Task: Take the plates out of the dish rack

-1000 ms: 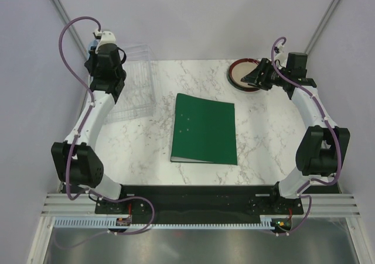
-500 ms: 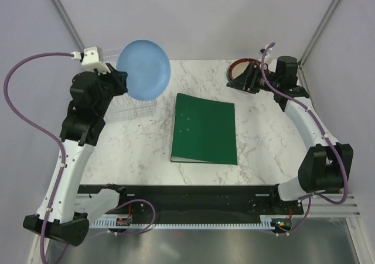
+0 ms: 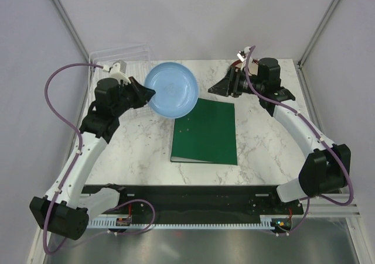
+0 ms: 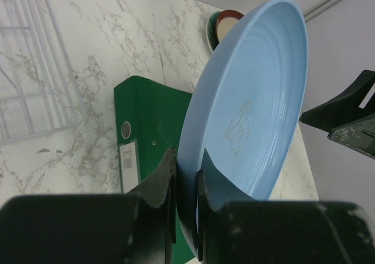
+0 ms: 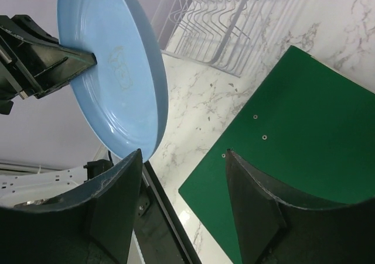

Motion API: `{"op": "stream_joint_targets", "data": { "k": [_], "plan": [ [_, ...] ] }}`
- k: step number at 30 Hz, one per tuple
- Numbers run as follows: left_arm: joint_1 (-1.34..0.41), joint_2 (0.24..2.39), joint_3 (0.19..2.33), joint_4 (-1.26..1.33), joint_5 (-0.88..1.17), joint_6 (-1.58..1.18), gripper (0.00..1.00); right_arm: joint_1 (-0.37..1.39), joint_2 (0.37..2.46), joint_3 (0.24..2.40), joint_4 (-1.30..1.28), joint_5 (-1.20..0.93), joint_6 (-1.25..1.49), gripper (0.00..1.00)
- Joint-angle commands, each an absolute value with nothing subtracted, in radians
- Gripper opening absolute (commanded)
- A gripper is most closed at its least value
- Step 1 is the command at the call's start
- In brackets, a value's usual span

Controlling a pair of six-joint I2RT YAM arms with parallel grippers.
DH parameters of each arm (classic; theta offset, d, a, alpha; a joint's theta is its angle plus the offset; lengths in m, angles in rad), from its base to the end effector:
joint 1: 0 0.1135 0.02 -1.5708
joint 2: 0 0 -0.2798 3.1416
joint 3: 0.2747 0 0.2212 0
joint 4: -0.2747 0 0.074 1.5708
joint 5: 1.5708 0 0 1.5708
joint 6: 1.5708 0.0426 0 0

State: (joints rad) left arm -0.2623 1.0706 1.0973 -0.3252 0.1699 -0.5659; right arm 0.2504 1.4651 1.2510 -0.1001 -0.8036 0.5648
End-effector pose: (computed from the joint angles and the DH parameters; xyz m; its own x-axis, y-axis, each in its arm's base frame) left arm 0.1989 -0.0609 0.3906 -0.4605 -0.4235 -0.7801 0.1952 0.8090 -0.5544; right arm 0.2925 0.1065 0.3731 -0.7000 0.2045 -0.6843 -0.5453 0.4657 0.6970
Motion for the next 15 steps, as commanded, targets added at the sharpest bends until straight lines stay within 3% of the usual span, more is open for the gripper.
{"op": "stream_joint_targets", "data": {
  "k": [1,15],
  "plan": [
    [-0.29,1.055,1.111,-0.196,0.212,-0.646,0.02,0.297,1.465,1.267,-0.032,-0.785,0.58,0.66],
    [-0.373,1.088,1.085,-0.147,0.229,-0.681,0.02,0.414,1.542,1.296,-0.008,-0.758,0.595,0.66]
  ]
}}
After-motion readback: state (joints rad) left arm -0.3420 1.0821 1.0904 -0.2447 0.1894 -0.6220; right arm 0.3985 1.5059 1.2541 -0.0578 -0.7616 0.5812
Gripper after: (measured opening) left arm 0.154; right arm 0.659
